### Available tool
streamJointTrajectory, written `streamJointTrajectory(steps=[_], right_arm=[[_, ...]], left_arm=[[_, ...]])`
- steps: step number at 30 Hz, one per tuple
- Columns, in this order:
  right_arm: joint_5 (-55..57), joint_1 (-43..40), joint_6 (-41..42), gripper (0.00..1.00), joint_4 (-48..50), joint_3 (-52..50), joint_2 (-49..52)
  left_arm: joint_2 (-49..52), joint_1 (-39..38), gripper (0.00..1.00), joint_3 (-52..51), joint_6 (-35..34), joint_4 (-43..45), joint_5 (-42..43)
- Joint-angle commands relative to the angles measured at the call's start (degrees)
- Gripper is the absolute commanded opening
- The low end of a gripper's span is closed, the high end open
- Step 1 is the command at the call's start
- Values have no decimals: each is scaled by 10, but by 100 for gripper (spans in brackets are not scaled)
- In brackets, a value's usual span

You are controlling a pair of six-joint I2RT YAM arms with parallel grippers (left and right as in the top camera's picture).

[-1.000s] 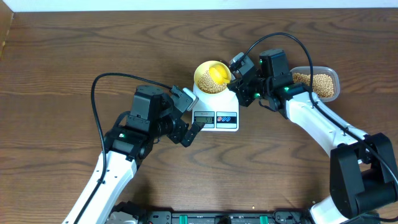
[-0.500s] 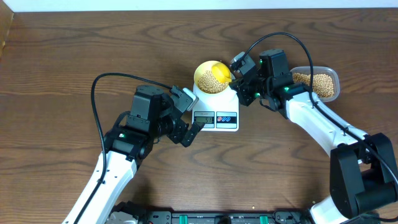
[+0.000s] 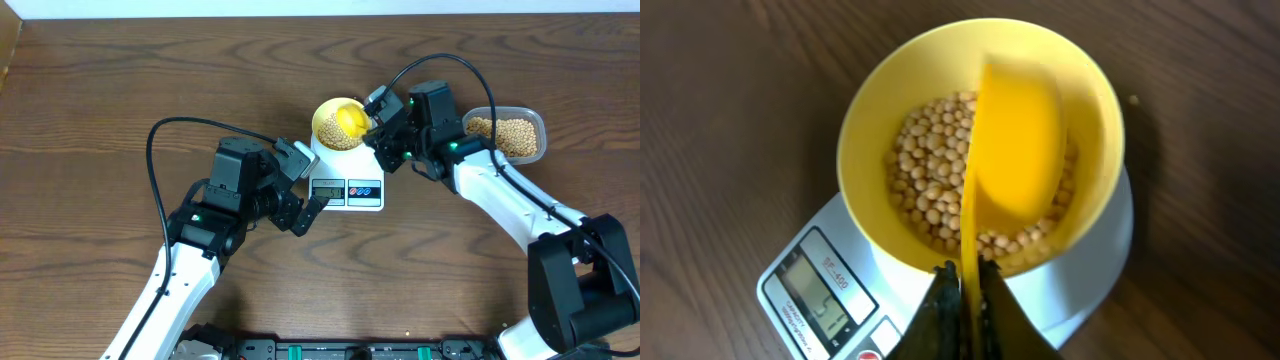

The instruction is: Scoop item into bowl and weigh 50g on scale

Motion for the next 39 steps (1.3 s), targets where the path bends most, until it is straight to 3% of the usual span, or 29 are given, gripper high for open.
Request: streamJointTrajectory(steps=[1, 9, 16, 39], right_arm=[[2, 2, 4, 8, 2, 12, -14], [5, 2, 4, 1, 3, 12, -14], [5, 2, 4, 7, 3, 12, -14], [4, 5, 4, 9, 26, 12, -14]], left_arm=[[3, 2, 100, -6, 12, -2, 5], [3, 2, 100, -6, 12, -2, 5], [3, 2, 100, -6, 12, -2, 5], [3, 2, 100, -6, 12, -2, 5]])
